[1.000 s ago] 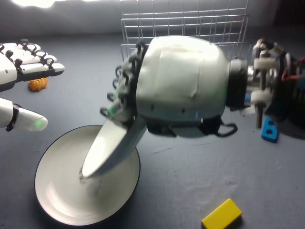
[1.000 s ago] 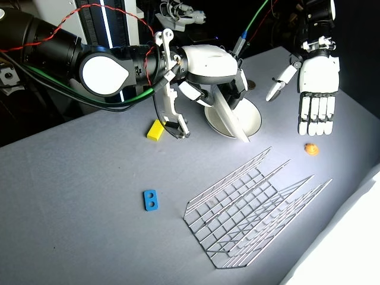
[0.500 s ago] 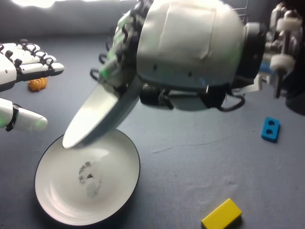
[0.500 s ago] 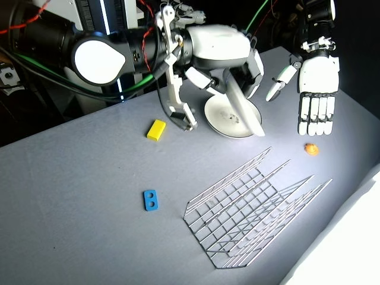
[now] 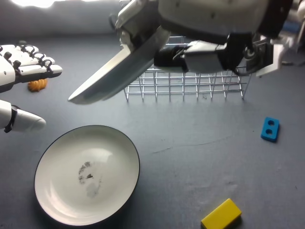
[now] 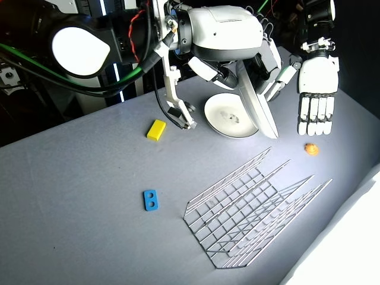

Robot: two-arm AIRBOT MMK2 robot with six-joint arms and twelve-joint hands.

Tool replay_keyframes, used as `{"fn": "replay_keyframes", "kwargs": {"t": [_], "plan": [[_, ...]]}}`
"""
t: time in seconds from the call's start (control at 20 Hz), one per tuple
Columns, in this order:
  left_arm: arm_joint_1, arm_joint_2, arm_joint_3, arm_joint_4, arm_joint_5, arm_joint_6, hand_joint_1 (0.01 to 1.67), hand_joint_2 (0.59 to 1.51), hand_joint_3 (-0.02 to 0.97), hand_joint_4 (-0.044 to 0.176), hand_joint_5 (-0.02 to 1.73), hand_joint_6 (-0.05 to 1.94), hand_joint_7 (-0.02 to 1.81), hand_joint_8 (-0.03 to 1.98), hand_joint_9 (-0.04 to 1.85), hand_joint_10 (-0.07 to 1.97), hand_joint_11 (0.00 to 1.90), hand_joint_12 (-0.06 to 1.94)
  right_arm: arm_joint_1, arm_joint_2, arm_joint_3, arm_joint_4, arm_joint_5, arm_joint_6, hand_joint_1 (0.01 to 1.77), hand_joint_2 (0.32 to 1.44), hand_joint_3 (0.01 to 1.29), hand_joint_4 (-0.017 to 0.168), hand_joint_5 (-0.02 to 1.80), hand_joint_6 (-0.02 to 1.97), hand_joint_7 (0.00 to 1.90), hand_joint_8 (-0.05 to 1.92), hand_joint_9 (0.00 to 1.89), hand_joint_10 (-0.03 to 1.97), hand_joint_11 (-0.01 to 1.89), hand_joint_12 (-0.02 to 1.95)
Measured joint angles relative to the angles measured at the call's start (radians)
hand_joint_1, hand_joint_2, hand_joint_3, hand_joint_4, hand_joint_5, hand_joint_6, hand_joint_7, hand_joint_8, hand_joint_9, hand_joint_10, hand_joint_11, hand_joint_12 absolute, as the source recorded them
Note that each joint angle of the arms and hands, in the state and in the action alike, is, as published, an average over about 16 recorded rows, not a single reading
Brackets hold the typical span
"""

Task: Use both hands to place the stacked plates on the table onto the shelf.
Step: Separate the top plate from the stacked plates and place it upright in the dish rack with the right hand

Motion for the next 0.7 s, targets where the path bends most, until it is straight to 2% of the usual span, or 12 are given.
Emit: {"fn": "replay_keyframes", "kwargs": {"t": [0.35, 0.7], "plan": [[0.003, 0.000, 0.003, 0.000, 0.000, 0.000, 0.02, 1.086, 0.017, 0.006, 0.02, 0.00, 0.02, -0.01, 0.02, 0.00, 0.02, -0.01, 0.026, 0.024, 0.027, 0.110, -0.032, -0.002, 1.34, 1.00, 0.02, -0.005, 0.90, 0.98, 1.04, 0.83, 0.98, 1.00, 0.88, 1.02], [0.003, 0.000, 0.006, 0.000, 0.000, 0.000, 0.02, 1.086, 0.018, 0.006, 0.02, 0.00, 0.02, -0.01, 0.01, 0.00, 0.02, -0.01, 0.031, 0.033, 0.074, 0.238, -0.049, -0.004, 1.34, 1.00, 0.02, -0.007, 0.90, 0.98, 1.04, 0.84, 0.98, 1.00, 0.88, 1.02]]}}
